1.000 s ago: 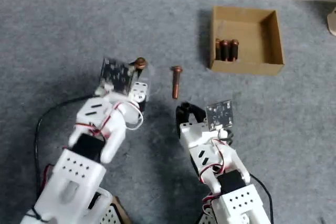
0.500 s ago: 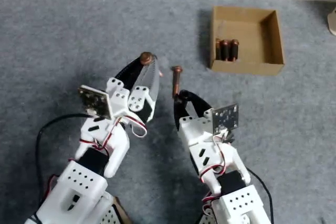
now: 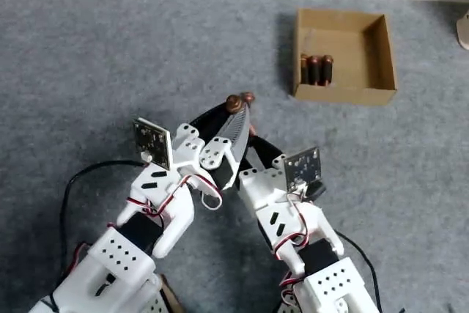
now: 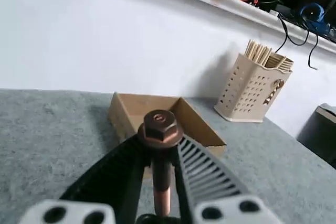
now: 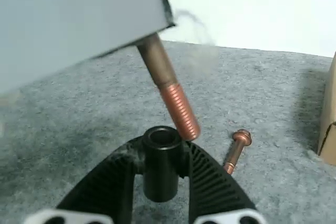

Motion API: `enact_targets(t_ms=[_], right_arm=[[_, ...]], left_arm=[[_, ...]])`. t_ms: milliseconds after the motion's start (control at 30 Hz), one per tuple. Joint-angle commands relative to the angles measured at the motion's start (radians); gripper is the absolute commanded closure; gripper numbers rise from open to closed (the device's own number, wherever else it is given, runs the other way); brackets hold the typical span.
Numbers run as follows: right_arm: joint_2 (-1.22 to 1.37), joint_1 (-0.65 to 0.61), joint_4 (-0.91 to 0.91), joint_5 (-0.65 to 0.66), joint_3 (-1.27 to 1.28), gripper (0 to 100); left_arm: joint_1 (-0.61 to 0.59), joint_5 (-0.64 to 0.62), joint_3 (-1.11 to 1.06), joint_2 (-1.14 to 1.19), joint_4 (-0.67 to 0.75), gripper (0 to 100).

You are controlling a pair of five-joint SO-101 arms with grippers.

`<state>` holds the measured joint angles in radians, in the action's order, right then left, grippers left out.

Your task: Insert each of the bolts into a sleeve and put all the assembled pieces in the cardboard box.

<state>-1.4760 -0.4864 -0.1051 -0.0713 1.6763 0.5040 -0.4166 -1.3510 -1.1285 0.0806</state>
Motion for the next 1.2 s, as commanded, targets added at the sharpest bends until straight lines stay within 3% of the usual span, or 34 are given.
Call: enact_targets(t_ms=[0,167,500,1033,1167], right_arm=[[-0.013,-0.004,-0.027,0.009,0.154,99.4],[-0.013,-0.004,-0.035,0.011,0.154,99.4],[-0.010,-0.004,-0.036,0.011,0.154,99.4],[-0.013,-0.004,-0.036,0.011,0.154,99.4],[-0.013,-0.004,-0.036,0.011,0.154,99.4]], left_arm=[[0.015,0.020,0.073,-0.030,-0.069,100],[0.016,0.087,0.142,-0.030,-0.140,100],[0.016,0.089,0.194,-0.028,-0.155,100],[0.024,0.091,0.193,-0.022,-0.308,100],[0.024,0.190,0.189,-0.021,-0.307,100]])
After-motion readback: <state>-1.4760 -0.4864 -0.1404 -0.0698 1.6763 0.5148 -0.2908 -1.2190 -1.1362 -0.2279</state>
